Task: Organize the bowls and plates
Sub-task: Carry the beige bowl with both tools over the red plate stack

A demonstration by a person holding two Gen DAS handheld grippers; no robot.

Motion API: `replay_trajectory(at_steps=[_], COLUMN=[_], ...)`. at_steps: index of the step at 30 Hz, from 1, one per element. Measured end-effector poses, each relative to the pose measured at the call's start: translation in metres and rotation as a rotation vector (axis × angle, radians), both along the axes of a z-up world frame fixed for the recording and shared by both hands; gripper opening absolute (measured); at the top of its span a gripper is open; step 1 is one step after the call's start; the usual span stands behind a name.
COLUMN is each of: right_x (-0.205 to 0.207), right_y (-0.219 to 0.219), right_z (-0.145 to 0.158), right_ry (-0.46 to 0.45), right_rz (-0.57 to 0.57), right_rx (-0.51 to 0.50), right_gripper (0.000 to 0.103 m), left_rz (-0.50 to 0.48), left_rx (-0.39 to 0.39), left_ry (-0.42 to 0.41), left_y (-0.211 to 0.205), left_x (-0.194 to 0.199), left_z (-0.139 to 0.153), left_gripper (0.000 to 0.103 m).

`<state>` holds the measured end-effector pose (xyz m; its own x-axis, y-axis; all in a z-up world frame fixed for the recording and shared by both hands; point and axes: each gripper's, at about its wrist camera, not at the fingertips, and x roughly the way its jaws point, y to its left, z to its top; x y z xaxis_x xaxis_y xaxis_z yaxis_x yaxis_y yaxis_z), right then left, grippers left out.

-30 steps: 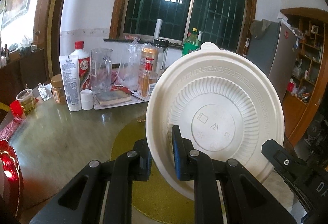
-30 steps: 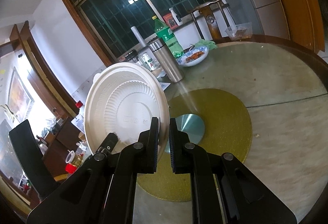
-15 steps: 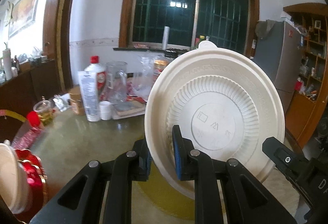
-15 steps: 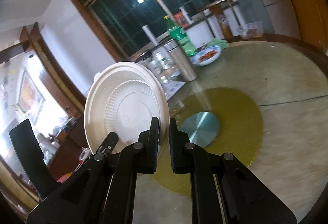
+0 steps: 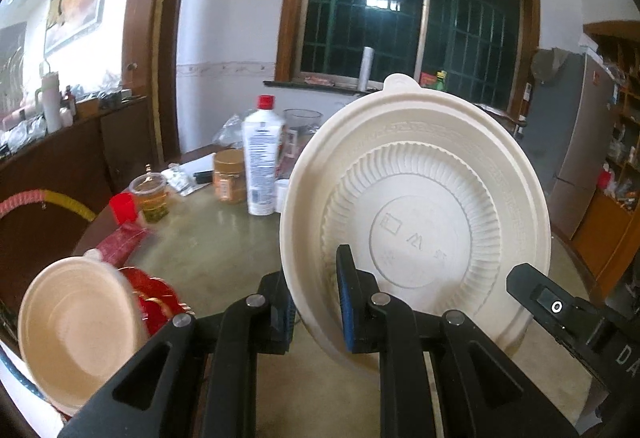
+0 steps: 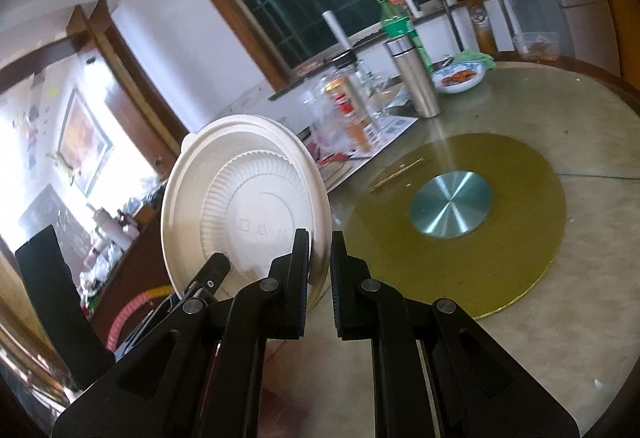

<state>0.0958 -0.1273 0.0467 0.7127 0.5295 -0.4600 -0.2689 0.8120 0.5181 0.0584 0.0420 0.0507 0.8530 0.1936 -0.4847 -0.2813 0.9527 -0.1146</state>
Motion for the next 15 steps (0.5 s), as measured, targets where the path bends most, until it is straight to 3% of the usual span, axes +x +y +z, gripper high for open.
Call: replay_trajectory(at_steps=[15], right_x=[-0.027], right_y=[0.098], right_z=[-0.004], right_ry=[0.050], right_rz=[0.229], right_rx=[-0.033], right_gripper=[0.010], left_rz=[0.120], left_rx=[-0.045], left_ry=[0.033], left_y=[0.086], left_x=[-0.056], left_z=[-0.010], left_gripper=[0.018])
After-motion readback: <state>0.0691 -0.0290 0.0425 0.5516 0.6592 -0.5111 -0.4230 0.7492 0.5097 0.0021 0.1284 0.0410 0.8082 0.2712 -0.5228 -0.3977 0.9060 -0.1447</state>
